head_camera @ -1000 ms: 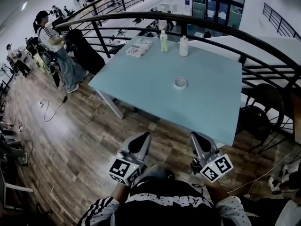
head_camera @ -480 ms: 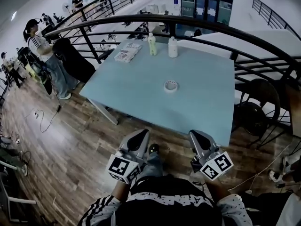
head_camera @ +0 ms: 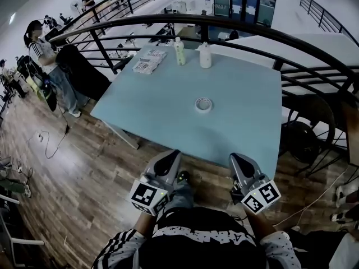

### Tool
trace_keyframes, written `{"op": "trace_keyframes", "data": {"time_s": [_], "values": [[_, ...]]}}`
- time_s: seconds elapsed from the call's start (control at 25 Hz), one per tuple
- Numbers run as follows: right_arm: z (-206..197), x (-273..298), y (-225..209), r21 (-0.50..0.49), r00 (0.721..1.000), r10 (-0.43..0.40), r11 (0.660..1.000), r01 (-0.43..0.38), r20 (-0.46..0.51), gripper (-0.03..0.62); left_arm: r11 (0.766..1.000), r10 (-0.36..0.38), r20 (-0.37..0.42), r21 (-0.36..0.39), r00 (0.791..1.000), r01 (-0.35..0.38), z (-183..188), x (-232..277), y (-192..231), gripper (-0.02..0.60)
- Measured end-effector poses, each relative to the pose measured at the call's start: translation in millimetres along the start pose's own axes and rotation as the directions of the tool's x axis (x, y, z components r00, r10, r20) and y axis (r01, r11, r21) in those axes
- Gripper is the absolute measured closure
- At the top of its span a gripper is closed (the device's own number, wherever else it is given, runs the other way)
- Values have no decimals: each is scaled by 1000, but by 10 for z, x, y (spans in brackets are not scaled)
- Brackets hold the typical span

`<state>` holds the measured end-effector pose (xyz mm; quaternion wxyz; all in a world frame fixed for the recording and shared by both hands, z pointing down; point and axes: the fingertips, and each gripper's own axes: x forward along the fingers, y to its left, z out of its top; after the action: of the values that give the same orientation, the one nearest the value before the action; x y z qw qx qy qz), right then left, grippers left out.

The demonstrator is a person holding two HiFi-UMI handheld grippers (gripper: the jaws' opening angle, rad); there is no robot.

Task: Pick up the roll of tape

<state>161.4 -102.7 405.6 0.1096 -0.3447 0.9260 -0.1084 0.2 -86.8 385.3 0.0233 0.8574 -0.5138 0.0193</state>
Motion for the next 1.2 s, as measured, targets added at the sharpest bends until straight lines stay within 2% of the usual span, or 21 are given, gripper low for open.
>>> {"op": "trace_keyframes", "data": {"time_s": [0.24,0.48,0.88,1.2], "values": [[-27,226,-154,-1,1000,-21,1000,21,-21,592,999,-28,-14,-27,1000,28,-63,270,175,581],[-13,548,-355,-4,998,-63,998,63,-20,593,997,-81,-27,1,996,81,-68,612,435,581],[14,932,-799,-6,985,-169,986,169,-20,593,986,-165,-43,-21,985,165,-86,1254,828,581],[11,1411,-952,-38,978,-207,978,205,-32,592,979,-202,-32,-24,979,201,-14,1579,1275,581]]}}
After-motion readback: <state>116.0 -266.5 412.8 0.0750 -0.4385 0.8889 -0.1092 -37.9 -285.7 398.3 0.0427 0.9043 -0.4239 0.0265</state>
